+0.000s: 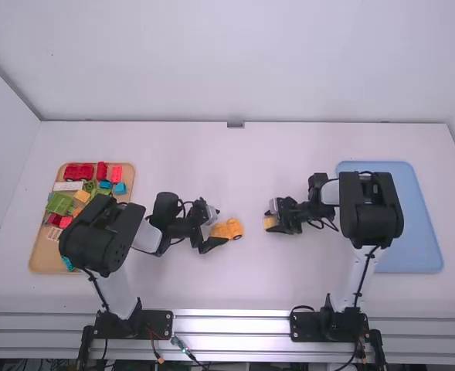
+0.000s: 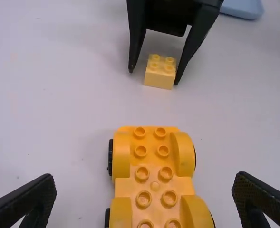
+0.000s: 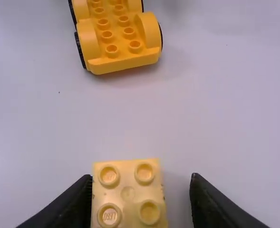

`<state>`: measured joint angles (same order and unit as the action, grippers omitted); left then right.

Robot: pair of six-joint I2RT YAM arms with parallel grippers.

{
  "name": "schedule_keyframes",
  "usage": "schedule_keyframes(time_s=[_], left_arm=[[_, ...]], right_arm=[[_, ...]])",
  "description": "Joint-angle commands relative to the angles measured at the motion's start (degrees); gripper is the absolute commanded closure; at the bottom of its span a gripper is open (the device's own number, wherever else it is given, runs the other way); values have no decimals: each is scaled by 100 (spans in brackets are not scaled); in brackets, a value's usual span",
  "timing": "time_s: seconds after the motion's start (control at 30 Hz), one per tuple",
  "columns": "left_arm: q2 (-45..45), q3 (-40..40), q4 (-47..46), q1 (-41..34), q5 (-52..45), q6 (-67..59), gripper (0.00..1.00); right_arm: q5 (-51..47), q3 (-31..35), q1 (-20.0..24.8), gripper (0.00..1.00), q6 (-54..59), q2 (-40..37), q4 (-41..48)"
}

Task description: Assemble lego blocks to make yellow taxi

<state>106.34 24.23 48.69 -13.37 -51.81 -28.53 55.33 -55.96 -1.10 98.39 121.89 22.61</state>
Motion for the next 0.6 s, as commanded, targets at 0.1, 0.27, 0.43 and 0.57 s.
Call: schedule_keyframes(time_s=[0.1, 0.27, 0.43, 0.57], left_arm=[[17, 24, -39, -48, -122, -122, 1], [17, 24, -66, -52, -120, -127, 1], [17, 26, -133, -103, -103, -136, 0], [17, 22, -201, -243, 297, -129, 0]], right_arm=[[-417, 42, 7, 56, -365, 129, -140], [-417, 44, 7, 60, -341, 129, -118], [-387, 44, 42, 70, -341, 129, -98], [-210, 44, 42, 71, -341, 122, -55]])
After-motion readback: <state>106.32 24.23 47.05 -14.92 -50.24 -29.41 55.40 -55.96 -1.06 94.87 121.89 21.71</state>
